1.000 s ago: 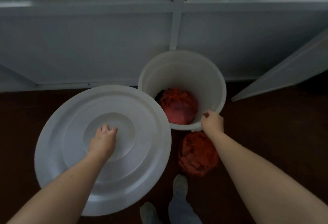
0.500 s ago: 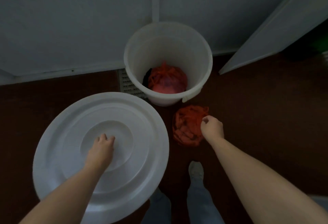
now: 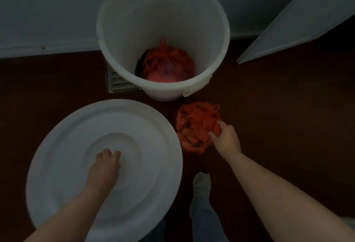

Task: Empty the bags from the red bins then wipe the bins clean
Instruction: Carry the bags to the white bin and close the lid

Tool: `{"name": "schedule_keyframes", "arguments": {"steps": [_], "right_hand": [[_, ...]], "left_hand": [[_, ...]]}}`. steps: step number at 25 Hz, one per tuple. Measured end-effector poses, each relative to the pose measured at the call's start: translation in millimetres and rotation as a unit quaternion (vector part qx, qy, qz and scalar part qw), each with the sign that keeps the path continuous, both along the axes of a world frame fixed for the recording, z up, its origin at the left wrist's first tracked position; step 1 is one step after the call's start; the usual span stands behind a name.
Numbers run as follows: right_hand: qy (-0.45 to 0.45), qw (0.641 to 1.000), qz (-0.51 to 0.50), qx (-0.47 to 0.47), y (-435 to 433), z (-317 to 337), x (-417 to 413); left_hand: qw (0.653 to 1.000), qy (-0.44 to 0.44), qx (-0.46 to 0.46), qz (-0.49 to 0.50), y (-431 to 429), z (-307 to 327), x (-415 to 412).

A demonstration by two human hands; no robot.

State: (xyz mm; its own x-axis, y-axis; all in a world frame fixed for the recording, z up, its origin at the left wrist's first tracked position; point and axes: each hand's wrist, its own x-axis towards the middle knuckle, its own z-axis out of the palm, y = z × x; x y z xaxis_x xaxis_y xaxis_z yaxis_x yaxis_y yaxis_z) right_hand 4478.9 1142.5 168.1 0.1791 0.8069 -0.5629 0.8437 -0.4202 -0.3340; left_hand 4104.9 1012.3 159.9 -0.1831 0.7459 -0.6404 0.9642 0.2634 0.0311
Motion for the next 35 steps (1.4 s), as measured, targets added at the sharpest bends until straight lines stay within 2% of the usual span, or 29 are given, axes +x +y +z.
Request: {"name": "schedule_keyframes", "arguments": {"steps": [6,10,15,18,20,22,24,27,29,32,35], "right_hand": [[0.001,0.999,0.046,0.013,35.2,-107.2,-12.0],[-0.059,0.996,0.073,0.004,53.4,-162.2,-27.4],[-0.105,0.987,0.094,0.082,72.5,-187.2,-20.7],[-0.178,0.971,0.074,0.141,88.3,-188.2,-7.1],[-0.206,0.968,0.049,0.137,98.0,-189.3,0.7],[-0.196,0.977,0.028,0.074,107.2,-194.5,9.9],[-0.136,0.990,-0.012,0.028,114.9,-203.4,20.1],[0.012,0.995,-0.086,0.045,123.9,-212.7,30.8],[0.069,0.986,-0.123,0.084,123.3,-211.3,31.7],[0.053,0.989,-0.110,0.087,114.4,-201.1,24.7],[-0.020,0.997,-0.006,0.079,100.0,-180.6,13.4]], "left_hand": [[1.000,-0.003,0.003,0.026,12.5,-97.6,31.4],[0.999,0.003,-0.002,0.032,21.1,-145.8,36.0],[1.000,-0.011,0.023,0.013,26.5,-169.3,31.4],[1.000,-0.005,0.023,0.000,29.1,-171.7,30.7],[0.999,-0.007,0.033,-0.001,32.2,-174.5,30.5],[0.999,-0.018,0.039,-0.008,36.0,-179.1,31.4],[0.999,-0.021,0.028,-0.011,38.7,-186.5,32.7],[0.999,-0.027,0.033,-0.029,42.4,-195.3,33.5],[0.999,-0.018,0.020,-0.016,45.1,-197.3,34.8],[1.000,-0.007,0.007,-0.007,45.1,-192.0,33.2],[1.000,-0.006,0.001,0.002,40.4,-172.4,24.9]]}}
